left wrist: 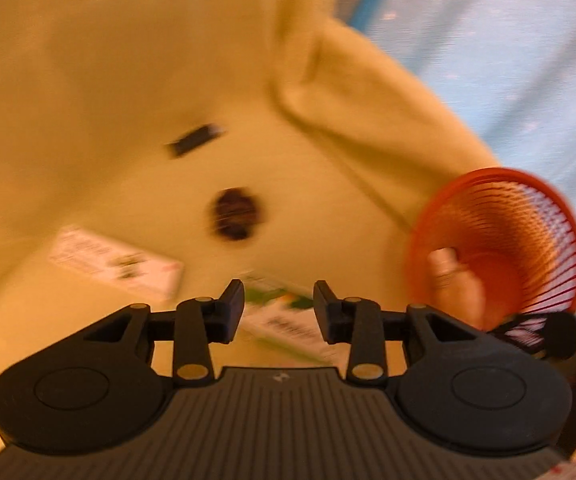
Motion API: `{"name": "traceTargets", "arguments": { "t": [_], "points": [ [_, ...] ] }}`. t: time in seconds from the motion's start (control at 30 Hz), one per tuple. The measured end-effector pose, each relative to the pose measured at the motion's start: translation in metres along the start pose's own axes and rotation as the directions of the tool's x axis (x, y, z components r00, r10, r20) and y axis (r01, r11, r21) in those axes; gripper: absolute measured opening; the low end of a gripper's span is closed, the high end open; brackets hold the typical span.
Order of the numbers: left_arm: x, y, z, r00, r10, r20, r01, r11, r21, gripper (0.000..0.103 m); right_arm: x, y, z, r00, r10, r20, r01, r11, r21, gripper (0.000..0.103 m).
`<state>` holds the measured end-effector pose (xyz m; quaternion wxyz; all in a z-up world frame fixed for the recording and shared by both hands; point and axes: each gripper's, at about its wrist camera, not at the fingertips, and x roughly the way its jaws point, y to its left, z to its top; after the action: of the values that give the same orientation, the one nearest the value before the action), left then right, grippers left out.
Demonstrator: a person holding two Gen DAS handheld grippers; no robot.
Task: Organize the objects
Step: 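Carry the spray bottle with the left tool into the wastebasket and release, then reach the left tool to the green-and-white medicine box and grasp it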
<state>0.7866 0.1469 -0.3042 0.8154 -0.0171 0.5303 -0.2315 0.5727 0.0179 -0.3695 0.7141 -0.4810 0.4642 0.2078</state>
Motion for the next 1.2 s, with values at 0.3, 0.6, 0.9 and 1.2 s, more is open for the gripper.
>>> {"name": "traceTargets", "arguments": {
  "t": [0.3,0.6,0.9,1.2],
  "points": [
    [-0.001,0.029,-0.022,0.998,0.053,-0.033,-0.054,0.998,-0.025,0.041,-0.001,-0.001,0.002,1.000,0.004,-0.010,-0.004,1.000,-0.005,0.001],
    [0.015,0.004,-0.025,0.999,0.013,-0.051,-0.015,0.999,-0.036,0.047,0.001,-0.001,0.002,1.000,0.006,-0.013,-0.006,1.000,-0.010,0.001],
    [0.059,-0.046,-0.028,0.995,-0.042,-0.094,0.047,0.997,0.057,0.056,-0.001,-0.001,-0.003,1.000,0.002,0.001,-0.002,1.000,-0.004,0.001],
    [0.057,-0.036,-0.048,0.984,0.128,-0.125,-0.107,0.981,0.161,0.062,-0.001,-0.001,-0.004,1.000,0.008,0.002,-0.008,1.000,0.010,0.001]
  ]
}}
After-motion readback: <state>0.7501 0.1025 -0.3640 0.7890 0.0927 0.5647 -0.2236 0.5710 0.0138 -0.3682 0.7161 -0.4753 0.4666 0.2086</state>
